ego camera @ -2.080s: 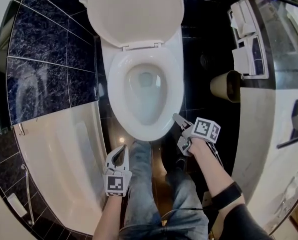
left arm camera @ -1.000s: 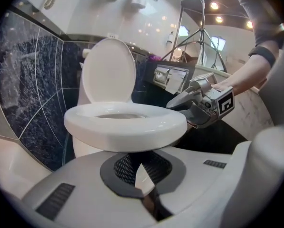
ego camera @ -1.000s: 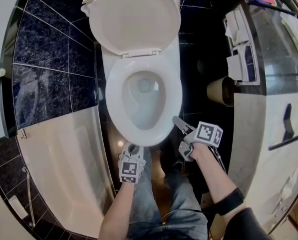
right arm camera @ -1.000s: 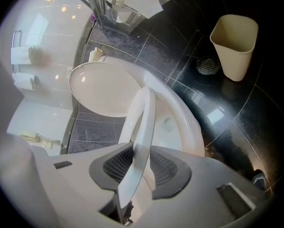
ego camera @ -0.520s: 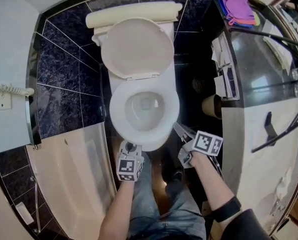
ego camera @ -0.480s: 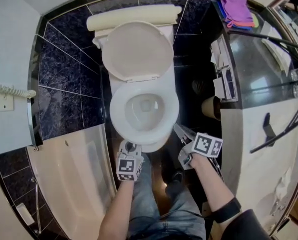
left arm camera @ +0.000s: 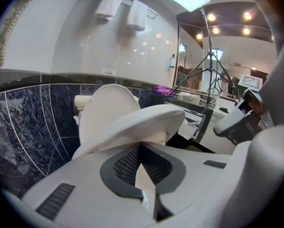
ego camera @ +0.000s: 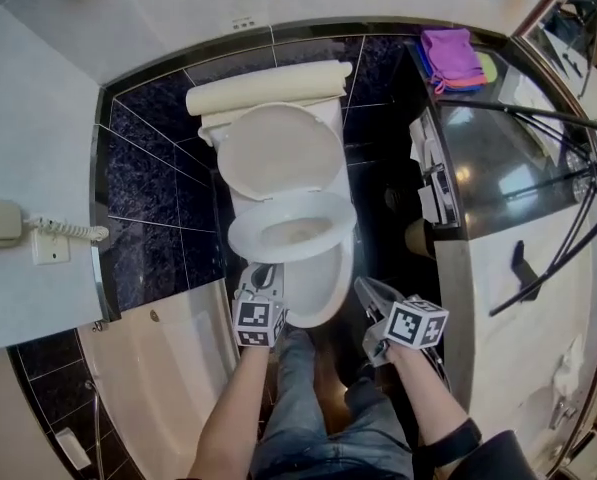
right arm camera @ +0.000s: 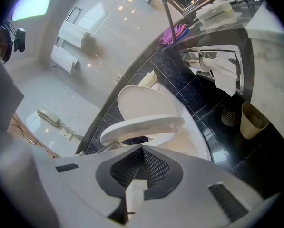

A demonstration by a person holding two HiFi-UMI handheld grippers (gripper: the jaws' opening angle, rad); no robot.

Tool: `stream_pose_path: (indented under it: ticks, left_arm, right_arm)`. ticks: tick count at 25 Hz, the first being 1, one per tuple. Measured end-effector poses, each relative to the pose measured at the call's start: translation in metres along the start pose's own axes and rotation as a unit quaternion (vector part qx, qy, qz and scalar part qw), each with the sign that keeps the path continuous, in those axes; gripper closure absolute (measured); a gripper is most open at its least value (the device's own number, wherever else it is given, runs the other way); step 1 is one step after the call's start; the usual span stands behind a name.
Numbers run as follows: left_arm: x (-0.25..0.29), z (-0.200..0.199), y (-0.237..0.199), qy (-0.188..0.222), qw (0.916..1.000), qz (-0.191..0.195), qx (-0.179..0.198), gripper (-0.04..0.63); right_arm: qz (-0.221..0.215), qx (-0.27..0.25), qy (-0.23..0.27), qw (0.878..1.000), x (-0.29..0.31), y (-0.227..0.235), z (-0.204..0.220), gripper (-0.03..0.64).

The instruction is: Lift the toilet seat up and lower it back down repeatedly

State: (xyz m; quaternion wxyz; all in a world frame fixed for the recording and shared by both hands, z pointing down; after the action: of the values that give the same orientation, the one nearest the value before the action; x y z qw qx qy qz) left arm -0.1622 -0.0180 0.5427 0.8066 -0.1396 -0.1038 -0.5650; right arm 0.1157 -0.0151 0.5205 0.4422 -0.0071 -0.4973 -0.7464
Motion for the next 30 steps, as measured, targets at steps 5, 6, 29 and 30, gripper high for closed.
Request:
stream_pose_path:
  ticks: [5, 6, 29, 30]
  left_arm:
    - [0.038, -0.036, -0.027, 0.022, 0.9996, -0.01, 0.014, 0.603]
    - [0.047, -0.045, -0.032, 0.025, 0.9995, -0.01, 0.017, 0.603]
    - [0.136, -0.106, -0.1, 0.015, 0.9987, -0.005, 0.048, 0.603]
    - [0.132, -0.108, -0.098, 0.016, 0.9987, -0.005, 0.049, 0.603]
  right_arm:
    - [-0.002, -0.001, -0.001, 1.0, -0.002, -0.019, -0.002, 0.605]
    - [-0.003, -0.002, -0.001, 1.0, 0.0, -0.022, -0.003, 0.605]
    - [-0.017, -0.059, 0.012, 0.998, 0.032, -0.057, -0.022, 0.606]
    - [-0.017, -0.062, 0.014, 0.998, 0.031, -0.058, -0.023, 0.606]
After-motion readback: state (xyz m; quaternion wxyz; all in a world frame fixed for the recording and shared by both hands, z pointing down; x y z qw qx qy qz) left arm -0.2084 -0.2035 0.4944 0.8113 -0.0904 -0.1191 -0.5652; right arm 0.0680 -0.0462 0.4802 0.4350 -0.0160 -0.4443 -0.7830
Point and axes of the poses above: the fingertips, and each gripper's own axes: x forward along the fingers, y to its right, z out of its underside, the point moved 10 cm from there along -x, backward along the fingers, and after that the axes turned 12 degrees about y, right-handed, at the moved point
